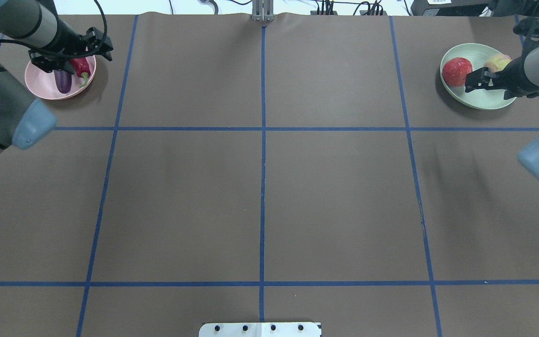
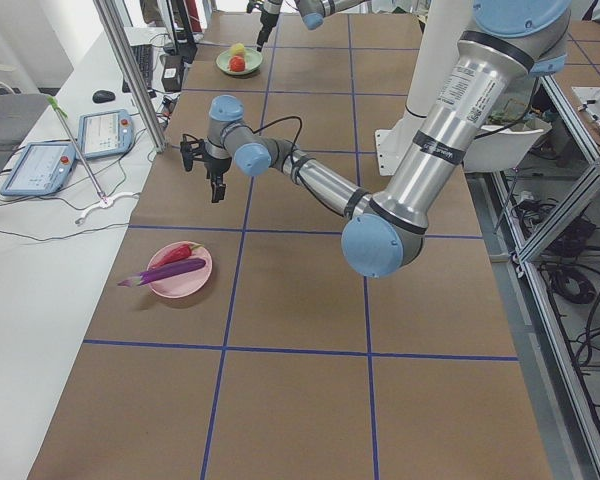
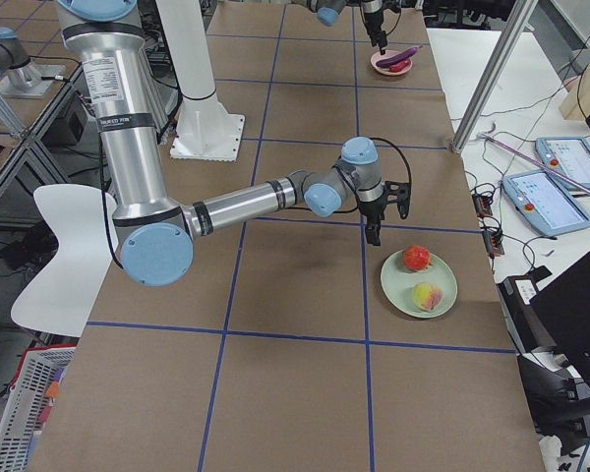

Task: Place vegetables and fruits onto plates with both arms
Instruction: 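Open both grippers and lift them away from the plates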

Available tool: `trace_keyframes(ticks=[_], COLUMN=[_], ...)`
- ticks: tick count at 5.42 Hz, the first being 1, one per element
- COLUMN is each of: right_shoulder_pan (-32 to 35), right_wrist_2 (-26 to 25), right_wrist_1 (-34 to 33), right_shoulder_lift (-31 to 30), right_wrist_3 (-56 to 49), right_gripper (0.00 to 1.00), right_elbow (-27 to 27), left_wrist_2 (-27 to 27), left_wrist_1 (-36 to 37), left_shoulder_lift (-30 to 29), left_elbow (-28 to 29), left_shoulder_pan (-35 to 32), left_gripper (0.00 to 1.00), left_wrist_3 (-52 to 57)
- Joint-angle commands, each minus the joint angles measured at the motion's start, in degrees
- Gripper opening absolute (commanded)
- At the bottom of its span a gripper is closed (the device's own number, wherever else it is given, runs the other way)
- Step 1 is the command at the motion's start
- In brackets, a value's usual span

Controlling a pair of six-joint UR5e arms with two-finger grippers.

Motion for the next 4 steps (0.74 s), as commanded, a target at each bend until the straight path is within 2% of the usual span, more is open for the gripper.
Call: trace_keyframes(ticks=[1, 2, 4], right_shoulder_pan=[6.3, 10.2, 18.3], right_wrist_2=[8.6, 12.1, 18.5], right_wrist_1=[-1.2, -6.4, -18.4], right_shoulder_lift=[-3.4, -3.6, -3.7], right_wrist_3=[-18.0, -27.7, -45.3], right_gripper=[1.0, 1.0, 1.0], right_elbow=[-0.3, -0.2, 0.2], left_wrist_2=[-1.4, -4.5, -12.6], left_wrist_1=[1.4, 1.4, 1.4], left_shoulder_lift=[8.6, 13.4, 20.4], left_elbow=[-7.4, -10.7, -12.3], left_shoulder_pan=[-0.5, -1.5, -8.3], left_gripper=[1.0, 1.0, 1.0], left_wrist_3=[10.7, 16.0, 25.4])
